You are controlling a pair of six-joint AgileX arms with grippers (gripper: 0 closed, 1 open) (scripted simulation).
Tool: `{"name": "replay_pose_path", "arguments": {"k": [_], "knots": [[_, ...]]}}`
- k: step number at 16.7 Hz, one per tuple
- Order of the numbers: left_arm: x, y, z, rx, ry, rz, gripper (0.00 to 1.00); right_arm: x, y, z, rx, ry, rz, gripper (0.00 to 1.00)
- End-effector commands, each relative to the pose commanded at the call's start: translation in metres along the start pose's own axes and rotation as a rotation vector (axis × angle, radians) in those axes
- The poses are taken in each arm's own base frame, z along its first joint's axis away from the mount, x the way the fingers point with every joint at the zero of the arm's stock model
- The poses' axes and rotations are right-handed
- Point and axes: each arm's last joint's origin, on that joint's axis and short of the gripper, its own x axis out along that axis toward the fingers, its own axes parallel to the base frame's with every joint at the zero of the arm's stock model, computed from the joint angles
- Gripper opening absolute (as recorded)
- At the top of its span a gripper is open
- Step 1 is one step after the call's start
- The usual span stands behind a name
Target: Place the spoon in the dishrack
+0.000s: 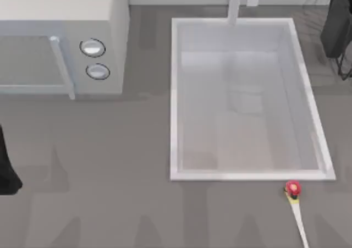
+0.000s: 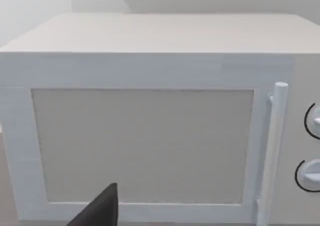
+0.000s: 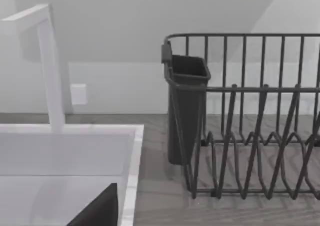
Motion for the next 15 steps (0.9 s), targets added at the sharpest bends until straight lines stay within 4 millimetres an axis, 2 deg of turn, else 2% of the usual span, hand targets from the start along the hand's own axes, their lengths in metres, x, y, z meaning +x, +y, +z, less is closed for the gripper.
{"name": "replay_pose_path", "arguments": {"k": [4,7,11,15], "knots": [[0.0,0.0,0.0,0.0,0.0,0.0,1.0,0.0,0.002,0.005,0.017,0.034,0.02,1.0],[0.0,0.0,0.0,0.0,0.0,0.0,1.0,0.004,0.009,0.019,0.07,0.166,0.077,1.0],[0.0,0.0,0.0,0.0,0.0,0.0,1.0,0.021,0.026,0.039,0.14,0.506,0.15,1.0],[0.0,0.0,0.0,0.0,0.0,0.0,1.0,0.052,0.057,0.045,0.143,0.944,0.162,1.0]]}}
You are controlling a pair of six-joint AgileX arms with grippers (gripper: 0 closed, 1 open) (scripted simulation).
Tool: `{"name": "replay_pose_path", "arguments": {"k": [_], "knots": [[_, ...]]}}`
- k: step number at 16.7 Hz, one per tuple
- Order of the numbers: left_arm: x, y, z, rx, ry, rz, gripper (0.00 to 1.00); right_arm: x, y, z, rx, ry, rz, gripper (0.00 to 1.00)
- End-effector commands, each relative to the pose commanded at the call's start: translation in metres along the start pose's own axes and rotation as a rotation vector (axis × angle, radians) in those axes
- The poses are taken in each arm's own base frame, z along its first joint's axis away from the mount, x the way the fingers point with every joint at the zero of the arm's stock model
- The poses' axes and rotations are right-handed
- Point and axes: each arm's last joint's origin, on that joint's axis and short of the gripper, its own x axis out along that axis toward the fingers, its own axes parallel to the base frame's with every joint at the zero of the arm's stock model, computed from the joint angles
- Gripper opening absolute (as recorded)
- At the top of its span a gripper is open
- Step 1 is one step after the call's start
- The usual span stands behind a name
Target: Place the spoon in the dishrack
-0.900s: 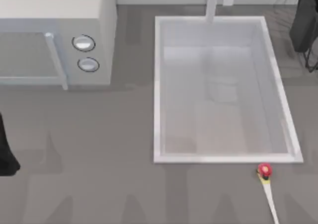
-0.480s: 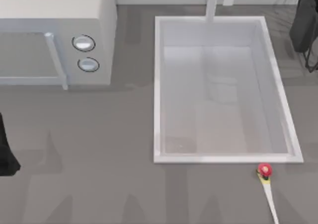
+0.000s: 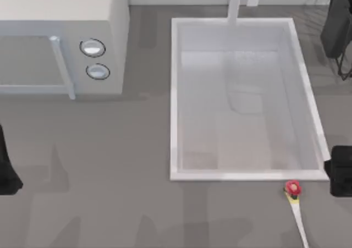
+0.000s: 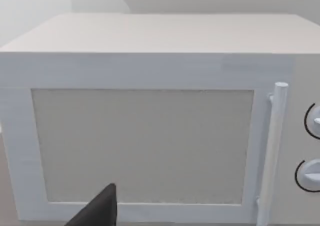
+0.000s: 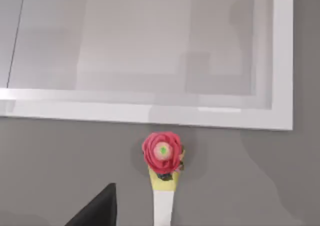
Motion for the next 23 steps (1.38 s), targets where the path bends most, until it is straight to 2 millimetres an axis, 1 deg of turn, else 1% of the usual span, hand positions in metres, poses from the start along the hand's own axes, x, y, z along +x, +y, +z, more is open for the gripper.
{"name": "replay_pose_path", "arguments": {"k": [2,5,8,10,12,16,18,20,23], "knots": [[0.0,0.0,0.0,0.0,0.0,0.0,1.0,0.012,0.017,0.01,0.006,0.187,-0.032,1.0],[0.0,0.0,0.0,0.0,0.0,0.0,1.0,0.029,0.042,0.021,0.003,0.403,-0.097,1.0],[0.0,0.0,0.0,0.0,0.0,0.0,1.0,0.045,0.063,0.026,-0.006,0.551,-0.165,1.0],[0.0,0.0,0.0,0.0,0.0,0.0,1.0,0.051,0.072,0.027,-0.011,0.602,-0.193,1.0],[0.0,0.0,0.0,0.0,0.0,0.0,1.0,0.053,0.075,0.028,-0.013,0.618,-0.203,1.0],[0.0,0.0,0.0,0.0,0.0,0.0,1.0,0.053,0.074,0.028,-0.009,0.615,-0.202,1.0],[0.0,0.0,0.0,0.0,0.0,0.0,1.0,0.057,0.074,0.026,-0.011,0.617,-0.203,1.0],[0.0,0.0,0.0,0.0,0.0,0.0,1.0,0.069,0.072,0.019,-0.012,0.618,-0.203,1.0],[0.0,0.0,0.0,0.0,0.0,0.0,1.0,0.098,0.068,0.002,-0.013,0.614,-0.201,1.0]]}}
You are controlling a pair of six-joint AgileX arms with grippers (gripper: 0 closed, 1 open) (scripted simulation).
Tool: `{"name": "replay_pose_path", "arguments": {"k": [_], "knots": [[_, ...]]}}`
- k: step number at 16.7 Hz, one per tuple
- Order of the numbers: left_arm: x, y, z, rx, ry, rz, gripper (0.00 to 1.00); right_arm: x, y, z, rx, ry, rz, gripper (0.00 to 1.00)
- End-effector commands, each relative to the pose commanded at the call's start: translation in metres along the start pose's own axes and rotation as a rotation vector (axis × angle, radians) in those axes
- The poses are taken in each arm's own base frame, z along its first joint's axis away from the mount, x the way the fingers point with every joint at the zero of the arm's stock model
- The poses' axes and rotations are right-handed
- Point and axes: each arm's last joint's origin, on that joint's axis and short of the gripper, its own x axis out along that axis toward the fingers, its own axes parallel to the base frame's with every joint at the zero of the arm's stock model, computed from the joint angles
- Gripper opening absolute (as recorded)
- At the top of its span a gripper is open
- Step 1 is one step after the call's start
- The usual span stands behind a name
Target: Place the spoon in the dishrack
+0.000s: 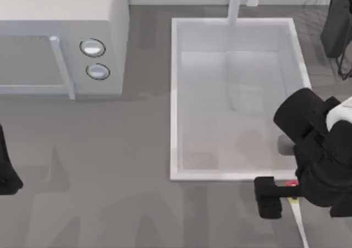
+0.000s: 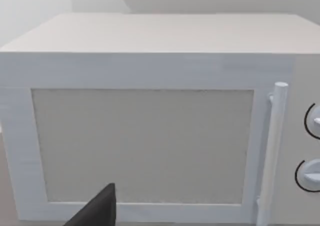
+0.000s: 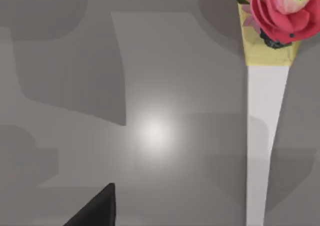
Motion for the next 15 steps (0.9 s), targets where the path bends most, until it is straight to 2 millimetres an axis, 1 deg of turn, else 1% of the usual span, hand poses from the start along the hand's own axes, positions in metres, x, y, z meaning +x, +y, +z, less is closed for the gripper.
{"name": "replay_pose_path", "arguments": {"k": [3,5,10,15], "knots": [[0.0,0.0,0.0,0.0,0.0,0.0,1.0,0.032,-0.001,-0.002,0.0,-0.003,0.002,1.0],[0.0,0.0,0.0,0.0,0.0,0.0,1.0,0.045,-0.002,-0.004,0.0,0.002,-0.001,1.0],[0.0,0.0,0.0,0.0,0.0,0.0,1.0,0.048,-0.003,-0.005,0.0,0.003,-0.002,1.0],[0.0,0.0,0.0,0.0,0.0,0.0,1.0,0.048,-0.003,-0.005,0.0,0.003,-0.002,0.62]]}}
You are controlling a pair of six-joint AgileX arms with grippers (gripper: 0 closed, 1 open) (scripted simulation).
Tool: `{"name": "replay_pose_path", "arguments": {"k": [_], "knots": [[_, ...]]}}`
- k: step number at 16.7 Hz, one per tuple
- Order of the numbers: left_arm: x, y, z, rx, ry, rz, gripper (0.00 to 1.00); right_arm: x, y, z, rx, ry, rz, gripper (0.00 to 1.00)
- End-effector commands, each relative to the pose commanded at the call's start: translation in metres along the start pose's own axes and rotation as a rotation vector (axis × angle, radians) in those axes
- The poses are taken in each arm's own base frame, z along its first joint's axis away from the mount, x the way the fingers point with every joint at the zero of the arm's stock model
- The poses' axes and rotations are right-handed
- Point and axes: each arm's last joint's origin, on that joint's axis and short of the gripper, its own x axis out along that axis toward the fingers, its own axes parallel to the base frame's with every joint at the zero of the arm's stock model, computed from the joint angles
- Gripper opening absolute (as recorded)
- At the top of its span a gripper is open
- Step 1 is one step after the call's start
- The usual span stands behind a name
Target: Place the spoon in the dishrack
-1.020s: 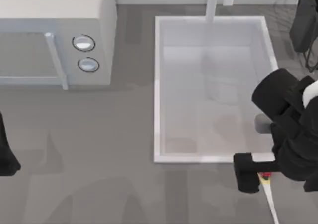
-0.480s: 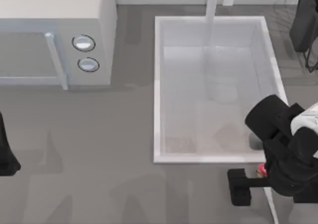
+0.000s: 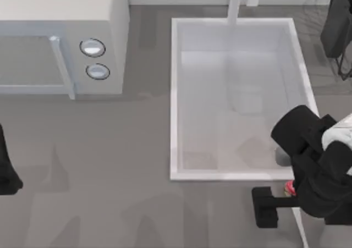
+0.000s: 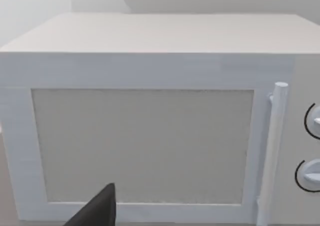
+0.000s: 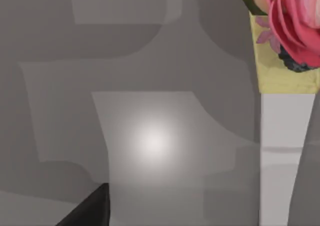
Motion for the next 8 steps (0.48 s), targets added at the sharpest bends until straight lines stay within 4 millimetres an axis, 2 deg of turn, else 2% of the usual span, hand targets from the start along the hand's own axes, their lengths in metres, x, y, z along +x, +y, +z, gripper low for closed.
{"name": "replay_pose_path", "arguments": {"k": [8], "knots": [[0.0,0.0,0.0,0.0,0.0,0.0,1.0,0.0,0.0,0.0,0.0,0.0,0.0,0.02]]}}
